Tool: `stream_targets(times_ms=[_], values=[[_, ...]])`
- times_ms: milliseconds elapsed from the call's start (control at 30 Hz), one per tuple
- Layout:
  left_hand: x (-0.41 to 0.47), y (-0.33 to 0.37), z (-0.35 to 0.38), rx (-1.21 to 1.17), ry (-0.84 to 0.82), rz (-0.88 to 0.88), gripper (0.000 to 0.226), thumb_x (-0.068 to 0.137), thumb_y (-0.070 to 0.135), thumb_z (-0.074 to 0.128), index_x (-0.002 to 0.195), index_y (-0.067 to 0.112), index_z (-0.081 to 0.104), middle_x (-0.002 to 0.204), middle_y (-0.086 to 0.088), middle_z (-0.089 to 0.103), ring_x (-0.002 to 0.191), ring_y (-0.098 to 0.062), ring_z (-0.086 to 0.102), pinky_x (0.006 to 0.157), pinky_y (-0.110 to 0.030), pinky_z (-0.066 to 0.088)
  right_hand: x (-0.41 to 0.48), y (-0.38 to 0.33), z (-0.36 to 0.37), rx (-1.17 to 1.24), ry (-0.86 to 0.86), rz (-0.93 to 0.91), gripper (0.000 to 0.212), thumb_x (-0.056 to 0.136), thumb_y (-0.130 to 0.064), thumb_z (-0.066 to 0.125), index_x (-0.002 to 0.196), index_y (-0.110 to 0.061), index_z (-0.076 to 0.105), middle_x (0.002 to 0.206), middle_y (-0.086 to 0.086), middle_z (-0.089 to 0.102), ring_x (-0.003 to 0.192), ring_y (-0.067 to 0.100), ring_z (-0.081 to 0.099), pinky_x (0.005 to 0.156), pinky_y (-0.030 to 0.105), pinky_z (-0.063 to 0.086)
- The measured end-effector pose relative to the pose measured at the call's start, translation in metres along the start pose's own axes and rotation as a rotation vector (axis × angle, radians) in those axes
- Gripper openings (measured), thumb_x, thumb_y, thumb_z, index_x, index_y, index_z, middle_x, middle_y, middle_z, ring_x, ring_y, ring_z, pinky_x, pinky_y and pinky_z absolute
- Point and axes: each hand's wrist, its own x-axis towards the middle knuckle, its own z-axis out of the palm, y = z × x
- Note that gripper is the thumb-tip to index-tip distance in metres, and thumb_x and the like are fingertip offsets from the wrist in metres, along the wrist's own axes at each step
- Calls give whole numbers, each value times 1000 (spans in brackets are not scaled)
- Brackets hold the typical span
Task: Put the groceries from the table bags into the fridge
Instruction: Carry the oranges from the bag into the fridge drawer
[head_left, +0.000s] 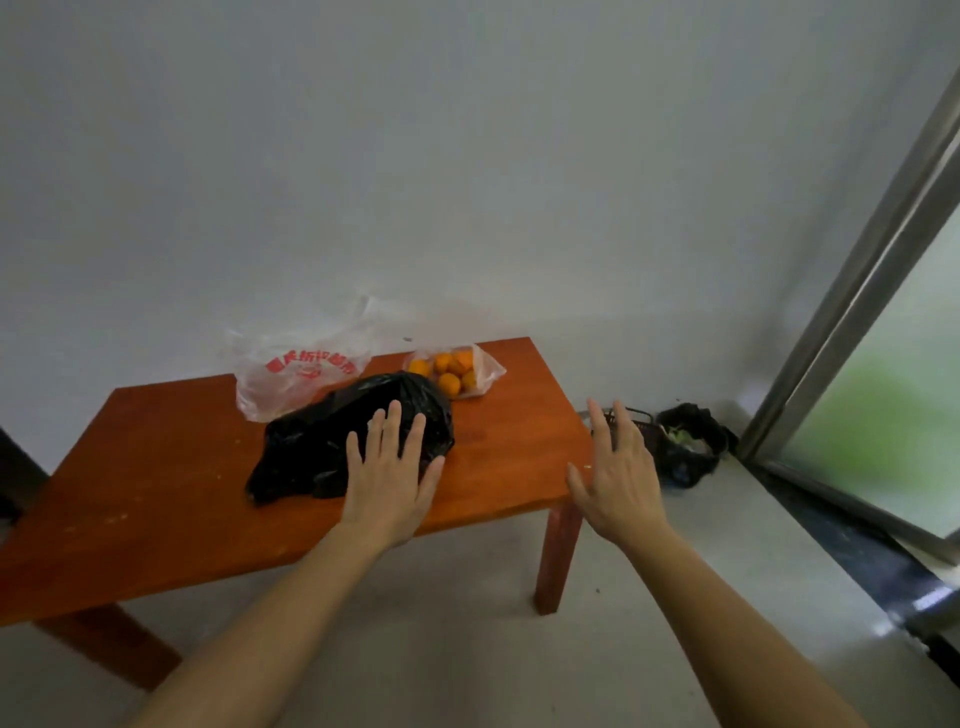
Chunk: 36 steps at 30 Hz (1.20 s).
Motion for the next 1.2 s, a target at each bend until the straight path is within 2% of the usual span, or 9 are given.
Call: stream_targets(times_ms=[133, 267, 367, 633, 867, 933, 1000, 1100, 1200], values=[[78, -18, 21, 13, -21, 2, 79, 92, 65, -4, 159, 26, 5, 167, -8, -7, 154, -27, -7, 123, -53, 3, 77, -2, 45, 65, -24, -54, 88, 91, -38, 62, 157, -16, 9, 157, 25, 25, 137, 42, 39, 105, 49, 43], [167, -33, 39, -22, -90, -30, 69, 101, 62, 12, 160, 26, 4, 167, -7, -8, 154, -27, -3, 123, -51, 6, 168, 3, 89, 109, -120, -79, 84, 95, -40, 57, 159, -19, 9, 161, 18, 23, 142, 35, 35, 106, 46, 45], [226, -45, 47, -3, -149, -47, 67, 101, 60, 14, 159, 26, 12, 168, -7, -1, 154, -27, 0, 123, -51, 8, 234, 1, 113, 105, -242, -110, 73, 98, -38, 53, 157, -18, 16, 162, 12, 23, 145, 30, 32, 106, 41, 45], [344, -79, 91, -91, -277, -74, 60, 104, 49, 35, 154, 17, 30, 163, -10, 21, 149, -29, 20, 120, -46, 23, 362, -25, 189, 111, -463, -196, 55, 98, -34, 53, 149, -21, 36, 150, 6, 38, 131, 27, 46, 96, 38, 48], [431, -120, 176, -227, -560, 79, 35, 100, 36, 48, 130, 19, 53, 131, -5, 52, 116, -25, 53, 92, -39, 48, 417, -53, 277, 107, -653, -181, 50, 95, -32, 52, 143, -23, 42, 149, 7, 41, 130, 33, 47, 95, 44, 49], [453, -128, 204, -218, -610, 112, 32, 98, 35, 49, 125, 18, 53, 131, -6, 51, 116, -28, 52, 90, -42, 49, 429, -60, 299, 87, -678, -179, 53, 94, -32, 52, 145, -22, 41, 152, 9, 38, 131, 37, 46, 95, 45, 48], [477, -134, 226, -203, -589, 119, 40, 97, 33, 49, 133, 16, 48, 141, -8, 43, 127, -31, 45, 94, -43, 48, 443, -67, 320, 81, -682, -171, 56, 92, -32, 54, 145, -25, 39, 156, 9, 31, 126, 40, 49, 92, 46, 48], [507, -141, 257, -195, -551, 34, 51, 99, 37, 47, 145, 19, 38, 151, -10, 34, 136, -32, 36, 100, -45, 45, 463, -77, 350, 65, -685, -69, 64, 93, -39, 53, 151, -31, 28, 162, 8, 17, 126, 41, 50, 93, 49, 50], [517, -147, 284, -215, -586, -45, 60, 98, 46, 48, 150, 22, 31, 150, -10, 31, 133, -34, 37, 99, -46, 45, 470, -83, 375, 4, -721, 46, 68, 95, -48, 51, 155, -33, 22, 161, 13, 19, 130, 41, 47, 97, 50, 48]])
